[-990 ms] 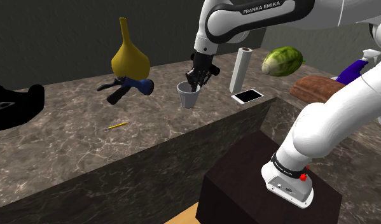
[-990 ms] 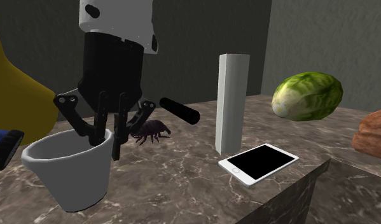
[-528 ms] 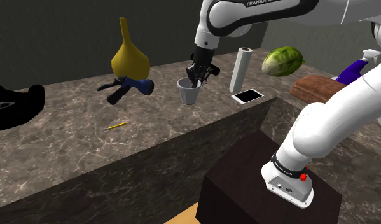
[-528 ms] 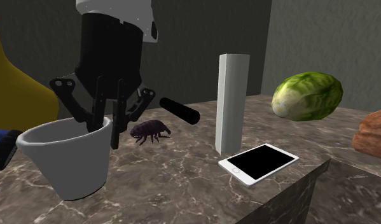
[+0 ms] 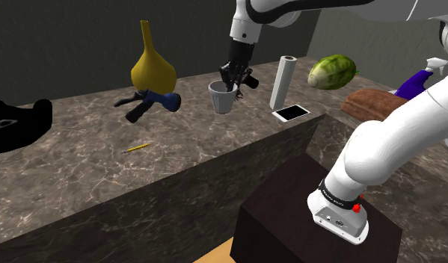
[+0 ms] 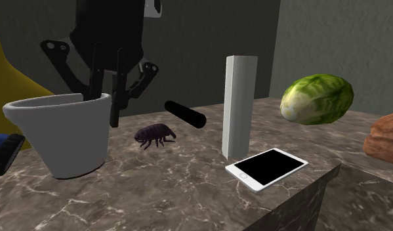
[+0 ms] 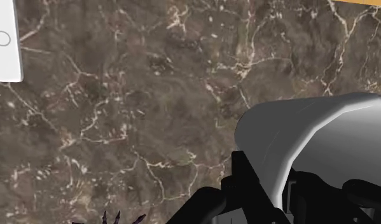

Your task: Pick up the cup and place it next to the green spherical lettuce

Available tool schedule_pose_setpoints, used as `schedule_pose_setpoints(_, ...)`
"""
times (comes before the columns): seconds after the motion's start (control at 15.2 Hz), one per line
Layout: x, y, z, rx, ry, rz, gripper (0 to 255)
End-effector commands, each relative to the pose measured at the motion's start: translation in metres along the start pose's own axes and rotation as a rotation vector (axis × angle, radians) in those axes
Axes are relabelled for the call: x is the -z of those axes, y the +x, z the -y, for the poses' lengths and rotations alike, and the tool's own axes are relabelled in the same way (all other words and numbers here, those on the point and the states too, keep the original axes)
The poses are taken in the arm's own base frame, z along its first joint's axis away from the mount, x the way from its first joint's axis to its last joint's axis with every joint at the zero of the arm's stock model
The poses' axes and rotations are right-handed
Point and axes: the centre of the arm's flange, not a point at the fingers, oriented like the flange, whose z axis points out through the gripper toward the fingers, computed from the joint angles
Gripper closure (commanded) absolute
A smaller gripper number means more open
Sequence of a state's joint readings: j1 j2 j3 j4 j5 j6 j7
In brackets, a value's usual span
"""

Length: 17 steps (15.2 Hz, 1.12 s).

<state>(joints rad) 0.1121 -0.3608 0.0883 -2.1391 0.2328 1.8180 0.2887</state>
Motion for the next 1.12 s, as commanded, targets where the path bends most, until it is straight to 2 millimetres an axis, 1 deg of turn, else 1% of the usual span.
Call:
schedule_pose_setpoints(0.0, 0.011, 0.002, 0.002, 0.0, 0.0, 0.0, 255)
schedule_pose_setpoints(1.06, 0.094, 0.0, 0.019, 0.0, 0.0, 0.0, 255)
